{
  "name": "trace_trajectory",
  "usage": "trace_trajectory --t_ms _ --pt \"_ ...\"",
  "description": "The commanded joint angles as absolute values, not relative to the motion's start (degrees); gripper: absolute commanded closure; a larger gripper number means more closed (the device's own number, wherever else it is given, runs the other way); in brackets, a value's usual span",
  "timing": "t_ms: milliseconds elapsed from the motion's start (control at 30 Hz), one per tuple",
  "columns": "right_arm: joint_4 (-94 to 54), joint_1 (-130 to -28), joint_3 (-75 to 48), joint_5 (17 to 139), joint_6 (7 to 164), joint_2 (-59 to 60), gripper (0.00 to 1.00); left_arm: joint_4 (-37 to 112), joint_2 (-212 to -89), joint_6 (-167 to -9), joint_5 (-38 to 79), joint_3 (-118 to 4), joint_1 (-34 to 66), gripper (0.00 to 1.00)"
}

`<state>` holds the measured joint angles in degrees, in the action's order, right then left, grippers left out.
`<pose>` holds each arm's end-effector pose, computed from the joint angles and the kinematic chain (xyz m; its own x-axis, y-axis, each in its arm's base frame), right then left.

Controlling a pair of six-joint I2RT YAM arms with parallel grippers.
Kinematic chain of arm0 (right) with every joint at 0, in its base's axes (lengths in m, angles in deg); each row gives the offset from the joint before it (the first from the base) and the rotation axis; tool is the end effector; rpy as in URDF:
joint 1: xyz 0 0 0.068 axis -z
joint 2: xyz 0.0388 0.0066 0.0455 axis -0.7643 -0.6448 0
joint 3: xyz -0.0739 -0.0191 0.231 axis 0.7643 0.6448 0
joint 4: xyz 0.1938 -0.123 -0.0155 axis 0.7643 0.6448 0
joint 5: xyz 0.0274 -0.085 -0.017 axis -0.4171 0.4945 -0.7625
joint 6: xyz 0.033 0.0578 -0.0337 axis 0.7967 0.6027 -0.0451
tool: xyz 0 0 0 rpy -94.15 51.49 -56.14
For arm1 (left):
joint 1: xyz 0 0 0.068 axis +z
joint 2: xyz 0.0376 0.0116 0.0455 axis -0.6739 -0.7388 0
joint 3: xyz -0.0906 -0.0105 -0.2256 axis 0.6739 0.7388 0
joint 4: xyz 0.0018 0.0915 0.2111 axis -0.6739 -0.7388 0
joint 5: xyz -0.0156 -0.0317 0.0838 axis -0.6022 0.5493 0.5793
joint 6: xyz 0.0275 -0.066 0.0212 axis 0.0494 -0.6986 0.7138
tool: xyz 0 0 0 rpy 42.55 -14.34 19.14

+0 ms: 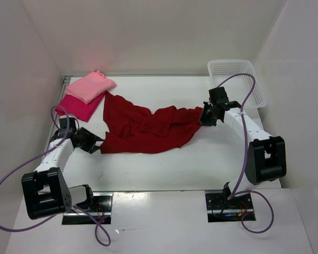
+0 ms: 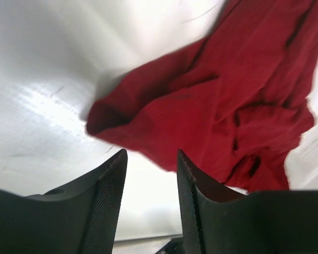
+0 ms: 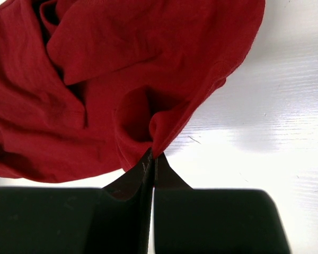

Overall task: Fold and stack the t-shirts
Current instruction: Flatten out the tshirt

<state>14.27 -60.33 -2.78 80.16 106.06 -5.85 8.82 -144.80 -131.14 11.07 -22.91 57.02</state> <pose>0.2952 0.0612 0.2043 -0.8455 0.3089 -0.4355 0.1738 0.9305 0.3225 0.2175 0.0371 0.1582 -0.4071 -0.9089 -0.0903 -0.7223 0.3809 -0.5773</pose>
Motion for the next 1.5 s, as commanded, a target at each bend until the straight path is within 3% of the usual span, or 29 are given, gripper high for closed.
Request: trace_trajectory --t_ms 0,267,500,900,1333,1467 --pt "13.60 -60.92 -2.45 79.94 105.84 -4.70 1.00 14.83 -145.36 -136.01 10.15 -23.54 56.96 0.50" --pt "13.60 -60.92 -2.45 80.47 105.84 -4.70 1.00 12.38 -147.65 -133.56 14.72 -25.56 55.73 0.57" --pt "13.08 -60.92 -2.45 80.47 105.84 -4.70 1.00 12.90 -148.44 -133.55 17.62 -24.16 53.27 0.46" --pt "13.08 -60.92 -2.98 80.47 105.84 -4.70 1.00 14.74 -153.00 -133.03 20.09 -25.30 49.75 0.53" --pt "13.08 -60.92 -4.03 80.47 105.84 -5.23 1.00 14.75 -154.76 -133.03 21.14 -26.53 49.13 0.94" --pt "13.08 -60.92 -4.56 80.47 105.84 -5.23 1.00 13.44 -154.24 -133.03 20.53 -29.15 49.13 0.97"
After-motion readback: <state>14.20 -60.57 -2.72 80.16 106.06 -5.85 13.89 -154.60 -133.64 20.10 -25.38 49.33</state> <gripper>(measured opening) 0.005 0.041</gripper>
